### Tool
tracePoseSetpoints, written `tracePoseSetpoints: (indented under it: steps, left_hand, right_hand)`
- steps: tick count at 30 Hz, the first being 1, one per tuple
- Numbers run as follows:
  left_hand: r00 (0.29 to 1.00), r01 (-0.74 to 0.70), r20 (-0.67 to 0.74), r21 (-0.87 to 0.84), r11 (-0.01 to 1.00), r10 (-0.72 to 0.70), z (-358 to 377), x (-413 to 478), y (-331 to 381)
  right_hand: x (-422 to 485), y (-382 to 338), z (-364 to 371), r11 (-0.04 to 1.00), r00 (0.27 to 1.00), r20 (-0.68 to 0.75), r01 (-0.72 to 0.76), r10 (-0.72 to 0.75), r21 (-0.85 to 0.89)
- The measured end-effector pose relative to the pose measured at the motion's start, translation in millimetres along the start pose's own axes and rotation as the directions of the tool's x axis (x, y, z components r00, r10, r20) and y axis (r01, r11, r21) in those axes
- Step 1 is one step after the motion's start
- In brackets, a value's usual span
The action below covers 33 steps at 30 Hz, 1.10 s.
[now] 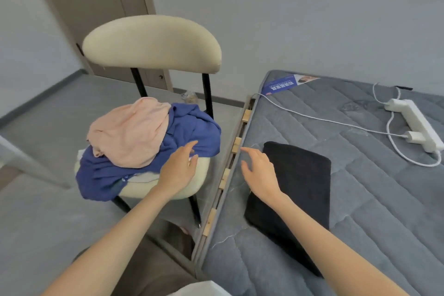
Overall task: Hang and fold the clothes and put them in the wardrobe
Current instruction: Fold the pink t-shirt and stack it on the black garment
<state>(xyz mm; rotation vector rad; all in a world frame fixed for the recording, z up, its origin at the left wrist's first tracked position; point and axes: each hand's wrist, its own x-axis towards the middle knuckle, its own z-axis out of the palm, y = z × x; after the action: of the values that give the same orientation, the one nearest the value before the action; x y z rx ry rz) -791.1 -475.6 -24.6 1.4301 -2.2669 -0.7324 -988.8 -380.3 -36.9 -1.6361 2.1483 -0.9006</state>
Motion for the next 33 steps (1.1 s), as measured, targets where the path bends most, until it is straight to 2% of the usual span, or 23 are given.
tracePoseSetpoints:
  steps: [4,7,9,13,17,24,28,30,33]
  left_hand:
    - [0.988,0.098,-0.118,-0.053,0.994,-0.104,-46.7,-4.8,-46.4]
    - [0.954,0.225,-0.186,-0.078,0.971,-0.236,-75.3,-12.2,-85.2]
    - [0.941,0.255,-0.207,-0.082,0.963,-0.267,-85.8,-17.1,-99.6]
    - [0.922,0.29,-0.228,-0.132,0.948,-0.314,-107.1,-26.5,-136.4]
    - [0.93,0.26,-0.228,-0.153,0.954,-0.29,-120.7,-35.2,-158.6]
    - [0.942,0.256,-0.176,-0.181,0.95,-0.287,-120.8,-35.3,-178.3]
    - [0.956,0.209,-0.181,-0.133,0.969,-0.232,-121.1,-31.0,-174.8]
    - [0.96,0.168,-0.206,-0.12,0.978,-0.19,-123.1,-26.9,-166.8]
    - [0.952,0.099,-0.277,-0.116,0.988,-0.128,-131.7,-17.0,-146.9]
  right_hand:
    - [30.9,-40.7,40.7,0.99,0.996,0.066,0.045,-0.054,0.132]
    - [50.9,-78.7,79.2,0.978,0.98,0.148,0.109,-0.136,0.178]
    - [59.2,-95.9,98.1,0.968,0.963,0.17,0.176,-0.207,0.182]
    - [78.0,-133.3,147.5,0.916,0.881,0.254,0.382,-0.4,0.12]
    - [93.1,-144.4,190.0,0.833,0.798,0.345,0.548,-0.494,-0.074]
    - [107.1,-137.1,215.9,0.877,0.864,0.225,0.476,-0.451,-0.066]
    - [115.1,-149.7,190.6,0.919,0.89,0.233,0.388,-0.393,0.067]
    - [119.6,-164.2,171.0,0.92,0.901,0.195,0.367,-0.388,0.135]
    - [124.2,-194.2,133.0,0.886,0.925,0.109,0.307,-0.363,0.347]
